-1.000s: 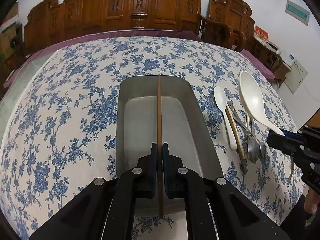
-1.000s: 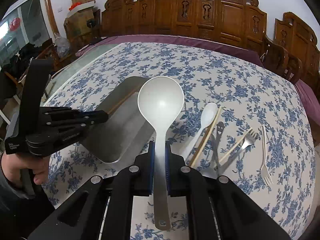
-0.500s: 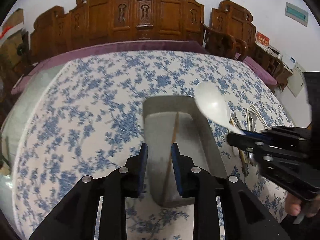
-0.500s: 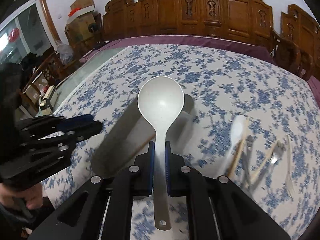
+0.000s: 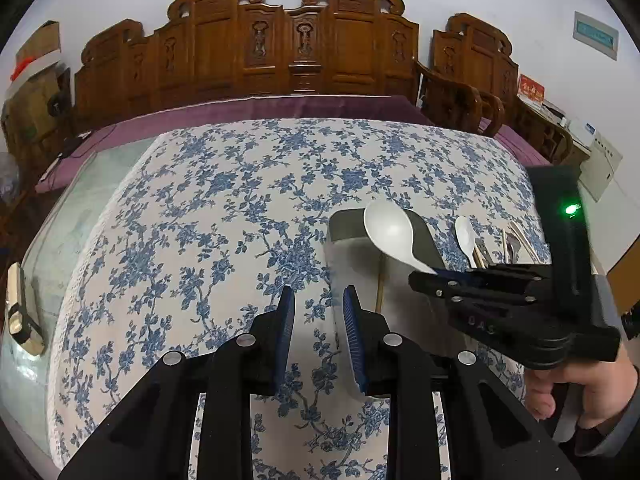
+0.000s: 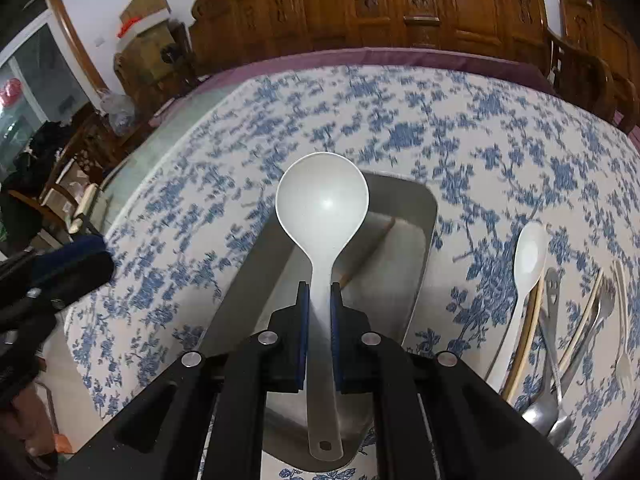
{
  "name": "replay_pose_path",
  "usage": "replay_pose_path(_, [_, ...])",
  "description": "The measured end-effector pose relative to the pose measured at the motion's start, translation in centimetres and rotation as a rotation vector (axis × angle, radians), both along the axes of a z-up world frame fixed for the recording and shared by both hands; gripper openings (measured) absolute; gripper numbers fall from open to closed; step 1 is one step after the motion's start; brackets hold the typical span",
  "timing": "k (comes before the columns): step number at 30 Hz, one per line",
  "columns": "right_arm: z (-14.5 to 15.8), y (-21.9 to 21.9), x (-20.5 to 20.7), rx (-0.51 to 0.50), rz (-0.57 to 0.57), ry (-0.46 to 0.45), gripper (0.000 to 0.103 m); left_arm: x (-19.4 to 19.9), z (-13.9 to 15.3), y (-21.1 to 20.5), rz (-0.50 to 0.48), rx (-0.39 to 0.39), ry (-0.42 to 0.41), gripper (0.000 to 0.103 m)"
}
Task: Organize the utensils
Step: 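Lower the white ladle into the grey tray and open the right gripper, then reach the right gripper into the pile and grasp a slim metal utensil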
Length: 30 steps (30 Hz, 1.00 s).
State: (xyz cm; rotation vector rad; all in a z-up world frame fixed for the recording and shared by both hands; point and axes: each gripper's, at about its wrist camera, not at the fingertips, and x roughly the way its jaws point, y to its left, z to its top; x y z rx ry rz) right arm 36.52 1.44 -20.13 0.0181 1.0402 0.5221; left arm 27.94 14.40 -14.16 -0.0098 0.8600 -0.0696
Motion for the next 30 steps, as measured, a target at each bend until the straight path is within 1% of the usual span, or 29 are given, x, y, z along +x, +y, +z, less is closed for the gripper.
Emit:
replay_pose_path(6, [-1.4,0.3,0.3,-0.001,-0.015,0.023,0.012,-0.5,-0.3,0.3,-0.003,0.003,0.005,0.024])
replay_pose_path(7, [-1.5,0.4,0.3,0.000,-0.013,0.023,0.014,-0.5,-0.3,0.3,-0.002,0.002,0.005,0.024])
replay_pose_path(11, [-1.5,0.9,0.0,-0.003,0.018,0.013,0.014,-0.8,-0.4,0.4,-0.001,0.004,0.007,0.024])
replay_pose_path(14, [-0.9,0.9,-0.7,-0.010,0.049,-0.009,0.014,-1.1,-0.2,0.2,-0.003,0.003,0.003,0.024])
replay_pose_path(18, [0.9,-0.7,-2.0,0.002,0.091,-0.057,0.014,-1.5,0.1,-0.7,-0.018,0.001,-0.005,0.025])
replay_pose_path(19, [1.4,-1.7,-2.5,0.003,0.100,-0.073,0.014,-1.6,0.2,-1.0,-0.023,-0.001,-0.009,0.027])
replay_pose_path(20, [1.7,-2.4,-2.7,0.003,0.102,-0.081,0.014,-1.6,0.3,-1.2,-0.027,-0.004,-0.012,0.035])
replay_pose_path(21, [2.0,-3.4,-3.1,0.001,0.103,-0.091,0.014,-1.7,0.4,-1.6,-0.034,-0.007,-0.017,0.040])
replay_pose_path(25, [2.6,-7.7,-4.4,-0.048,0.105,-0.142,0.014,-1.9,0.6,-3.4,-0.066,-0.023,-0.024,0.044])
replay_pose_path(26, [2.6,-9.1,-4.6,-0.063,0.096,-0.148,0.014,-1.9,0.6,-4.0,-0.076,-0.025,-0.025,0.048])
replay_pose_path(27, [2.5,-10.6,-4.8,-0.072,0.087,-0.144,0.014,-2.0,0.6,-4.7,-0.086,-0.026,-0.027,0.055])
replay_pose_path(28, [2.3,-12.0,-4.9,-0.082,0.079,-0.137,0.014,-2.2,0.5,-5.3,-0.093,-0.027,-0.030,0.057])
replay_pose_path(30, [1.7,-14.2,-4.9,-0.102,0.058,-0.126,0.017,-2.5,0.4,-6.7,-0.117,-0.031,-0.033,0.059])
